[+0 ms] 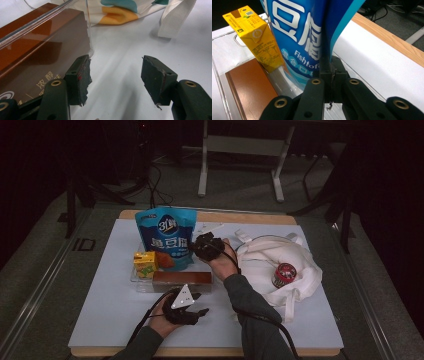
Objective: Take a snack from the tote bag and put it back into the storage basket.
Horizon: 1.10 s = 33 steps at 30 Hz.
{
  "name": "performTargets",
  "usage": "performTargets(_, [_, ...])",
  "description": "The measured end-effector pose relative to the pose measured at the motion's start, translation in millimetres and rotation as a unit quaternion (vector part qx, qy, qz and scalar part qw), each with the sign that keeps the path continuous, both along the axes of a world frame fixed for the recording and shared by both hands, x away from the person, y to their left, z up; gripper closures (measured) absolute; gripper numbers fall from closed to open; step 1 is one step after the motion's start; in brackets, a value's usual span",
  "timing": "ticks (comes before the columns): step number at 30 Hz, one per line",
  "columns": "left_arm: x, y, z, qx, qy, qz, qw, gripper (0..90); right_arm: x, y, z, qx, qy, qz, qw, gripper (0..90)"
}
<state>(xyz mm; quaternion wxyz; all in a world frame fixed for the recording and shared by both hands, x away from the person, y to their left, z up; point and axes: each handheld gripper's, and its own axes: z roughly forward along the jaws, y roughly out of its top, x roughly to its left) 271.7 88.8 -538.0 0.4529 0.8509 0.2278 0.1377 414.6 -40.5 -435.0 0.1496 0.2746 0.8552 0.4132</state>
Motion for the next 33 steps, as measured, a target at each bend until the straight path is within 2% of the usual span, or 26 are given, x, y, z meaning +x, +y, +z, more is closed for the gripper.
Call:
performTargets(5, [-0.1, -0.2, -0.1, 0.000, 0.000, 0.000, 1.0000, 40.4, 1.1, 1.5, 0.5, 0.002, 0.005, 0.000, 1.0000, 89.5])
performTargets(15, [0.0, -0.1, -0.1, 0.000, 0.001, 0.000, 1.0000, 40.3, 2.3, 3.4, -1.1, -0.011, 0.000, 0.002, 0.9999, 87.5])
performTargets(22, [0.5, -0.2, -0.2, 0.000, 0.001, 0.000, 1.0000, 40.3, 1.5, -0.9, -2.0, -0.019, 0.000, 0.008, 0.9998, 82.1])
performTargets(29, [0.5, -0.6, -0.4, -0.001, 0.003, 0.000, 1.0000, 40.2, -3.5, -2.3, -0.4, -0.045, -0.009, 0.023, 0.9987, 78.1])
performTargets(33, [0.7, -0.4, -0.2, 0.003, 0.002, -0.001, 1.0000, 40.2, -4.5, -4.7, 2.6, -0.044, -0.005, 0.026, 0.9987, 74.9])
